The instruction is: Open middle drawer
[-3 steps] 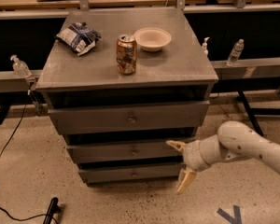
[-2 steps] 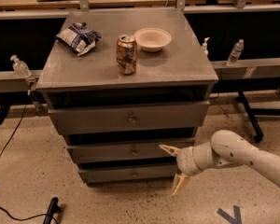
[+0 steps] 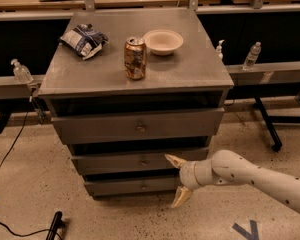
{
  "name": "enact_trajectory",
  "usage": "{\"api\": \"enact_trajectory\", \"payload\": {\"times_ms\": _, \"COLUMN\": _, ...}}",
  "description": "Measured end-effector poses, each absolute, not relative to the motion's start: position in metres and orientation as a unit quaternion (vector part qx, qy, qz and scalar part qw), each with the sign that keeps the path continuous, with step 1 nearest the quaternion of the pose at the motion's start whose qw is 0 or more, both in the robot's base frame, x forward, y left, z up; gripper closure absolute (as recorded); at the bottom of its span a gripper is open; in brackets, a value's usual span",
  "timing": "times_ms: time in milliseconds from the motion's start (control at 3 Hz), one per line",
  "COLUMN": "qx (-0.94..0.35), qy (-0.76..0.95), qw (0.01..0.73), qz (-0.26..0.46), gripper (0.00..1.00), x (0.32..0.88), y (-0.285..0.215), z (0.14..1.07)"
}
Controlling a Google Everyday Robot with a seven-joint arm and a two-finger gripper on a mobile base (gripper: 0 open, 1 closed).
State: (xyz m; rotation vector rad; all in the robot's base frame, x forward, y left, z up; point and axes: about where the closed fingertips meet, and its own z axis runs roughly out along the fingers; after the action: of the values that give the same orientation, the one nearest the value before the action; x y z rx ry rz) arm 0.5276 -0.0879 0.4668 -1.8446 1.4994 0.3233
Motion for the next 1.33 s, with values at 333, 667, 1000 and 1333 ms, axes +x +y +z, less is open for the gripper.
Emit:
{"api": "enact_trajectory", "payload": {"times_ms": 333, "qx": -0.701, "qy": 0.599, "qw": 0.367, "qz": 0.119, "gripper": 0.0, "x": 0.554, "y": -0.081, "z": 0.447}}
{"api": "enact_trajectory", "payload": {"times_ms": 667, "qx": -0.696, "qy": 0.61, "qw": 0.36, "qz": 0.12, "gripper": 0.0, "x": 0.594, "y": -0.063, "z": 0.43}}
{"api": "enact_trajectory", "payload": {"times_ms": 1000, "qx": -0.698, "qy": 0.614, "qw": 0.35, "qz": 0.118, "gripper": 0.0, "x": 0.618, "y": -0.049, "z": 0.42}}
{"api": "enact_trajectory", "payload": {"times_ms": 1333, "qx": -0.7, "qy": 0.613, "qw": 0.345, "qz": 0.122, "gripper": 0.18, "x": 0.629, "y": -0.039, "z": 0.423}}
